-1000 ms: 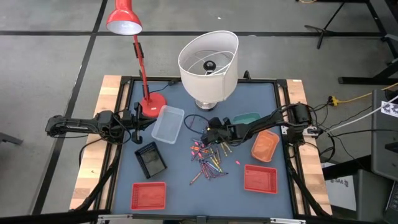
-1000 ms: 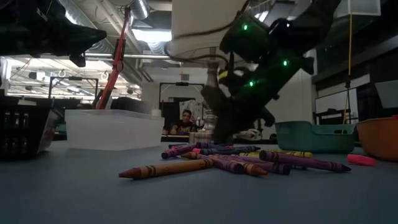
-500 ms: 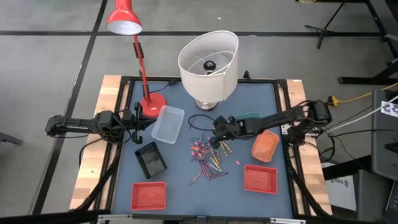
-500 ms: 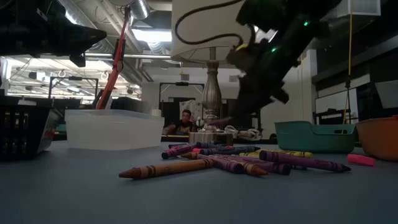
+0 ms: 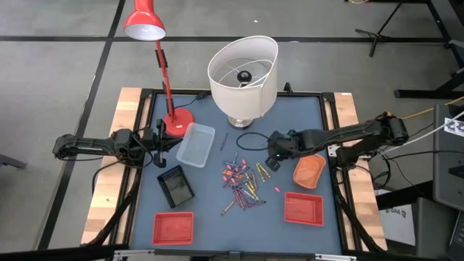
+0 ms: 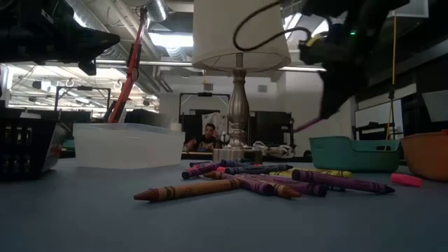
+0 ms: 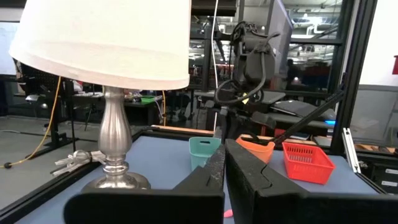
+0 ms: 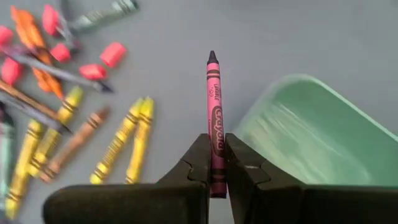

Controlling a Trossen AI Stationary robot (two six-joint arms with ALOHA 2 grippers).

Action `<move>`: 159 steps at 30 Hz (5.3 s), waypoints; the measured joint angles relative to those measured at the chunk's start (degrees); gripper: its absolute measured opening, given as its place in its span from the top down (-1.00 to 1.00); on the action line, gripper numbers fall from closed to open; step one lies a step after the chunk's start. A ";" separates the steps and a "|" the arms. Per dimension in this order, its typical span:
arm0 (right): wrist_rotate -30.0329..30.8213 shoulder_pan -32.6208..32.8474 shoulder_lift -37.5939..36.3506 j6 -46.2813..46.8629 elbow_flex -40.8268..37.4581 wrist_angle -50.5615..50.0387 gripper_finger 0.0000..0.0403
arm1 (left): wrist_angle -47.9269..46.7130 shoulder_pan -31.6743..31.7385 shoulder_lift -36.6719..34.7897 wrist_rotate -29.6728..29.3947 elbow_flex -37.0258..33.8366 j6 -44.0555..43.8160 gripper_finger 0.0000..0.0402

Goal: Sort crayons
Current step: Put the violet crayon into the green bin

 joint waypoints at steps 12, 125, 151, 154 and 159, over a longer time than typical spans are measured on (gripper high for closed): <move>2.51 -0.03 -2.18 0.12 0.00 -12.41 0.87 | -0.02 0.00 0.00 0.00 0.00 0.00 1.00; -4.85 25.29 2.12 -21.38 0.02 9.07 0.23 | -1.04 -9.05 93.59 -25.78 55.76 -19.26 0.59; -2.02 25.83 1.93 -25.46 0.02 9.56 0.23 | -29.18 1.32 100.64 -21.38 62.58 -40.61 0.76; -2.02 25.83 1.93 -25.44 0.02 9.56 0.23 | -28.51 2.13 101.17 -19.94 62.58 -40.52 0.70; -1.93 25.83 1.93 -25.43 0.02 9.58 0.23 | -28.14 2.54 101.46 -18.43 62.58 -33.19 0.52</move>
